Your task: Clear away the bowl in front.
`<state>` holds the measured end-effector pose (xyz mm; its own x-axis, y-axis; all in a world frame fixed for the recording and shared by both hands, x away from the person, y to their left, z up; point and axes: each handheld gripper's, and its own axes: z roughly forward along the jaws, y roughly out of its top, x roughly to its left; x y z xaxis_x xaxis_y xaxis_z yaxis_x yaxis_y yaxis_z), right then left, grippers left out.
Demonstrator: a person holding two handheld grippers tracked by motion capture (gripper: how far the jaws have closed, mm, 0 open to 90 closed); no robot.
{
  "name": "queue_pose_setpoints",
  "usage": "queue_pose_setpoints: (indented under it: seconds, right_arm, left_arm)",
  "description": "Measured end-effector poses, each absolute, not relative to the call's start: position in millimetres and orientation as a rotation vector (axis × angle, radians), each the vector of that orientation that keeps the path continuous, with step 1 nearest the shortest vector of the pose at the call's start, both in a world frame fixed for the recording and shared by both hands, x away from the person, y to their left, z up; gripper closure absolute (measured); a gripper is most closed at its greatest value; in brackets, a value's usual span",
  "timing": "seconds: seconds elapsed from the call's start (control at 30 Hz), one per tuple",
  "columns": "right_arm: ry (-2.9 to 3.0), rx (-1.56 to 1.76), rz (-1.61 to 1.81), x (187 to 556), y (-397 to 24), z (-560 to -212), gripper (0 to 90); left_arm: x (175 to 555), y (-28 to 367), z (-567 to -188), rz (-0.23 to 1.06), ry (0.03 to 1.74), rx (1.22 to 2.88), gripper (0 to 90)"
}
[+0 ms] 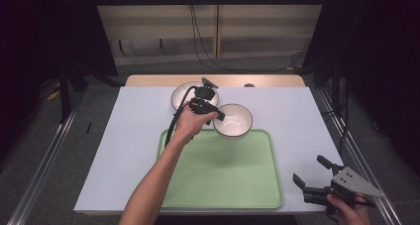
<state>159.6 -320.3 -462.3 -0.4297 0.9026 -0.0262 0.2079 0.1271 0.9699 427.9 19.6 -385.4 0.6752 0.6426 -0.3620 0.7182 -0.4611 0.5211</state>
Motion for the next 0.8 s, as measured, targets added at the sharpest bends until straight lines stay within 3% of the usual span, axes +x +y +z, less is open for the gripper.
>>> queue_pose_setpoints:
  seconds: [0.8]
  right_arm:
    - [1.75, 1.068, 1.356, 159.2, -320.7, -462.6, 0.0]
  left_arm:
    - [428.1, -35.1, -404.4, -0.199, 1.02, 2.272, 82.7]
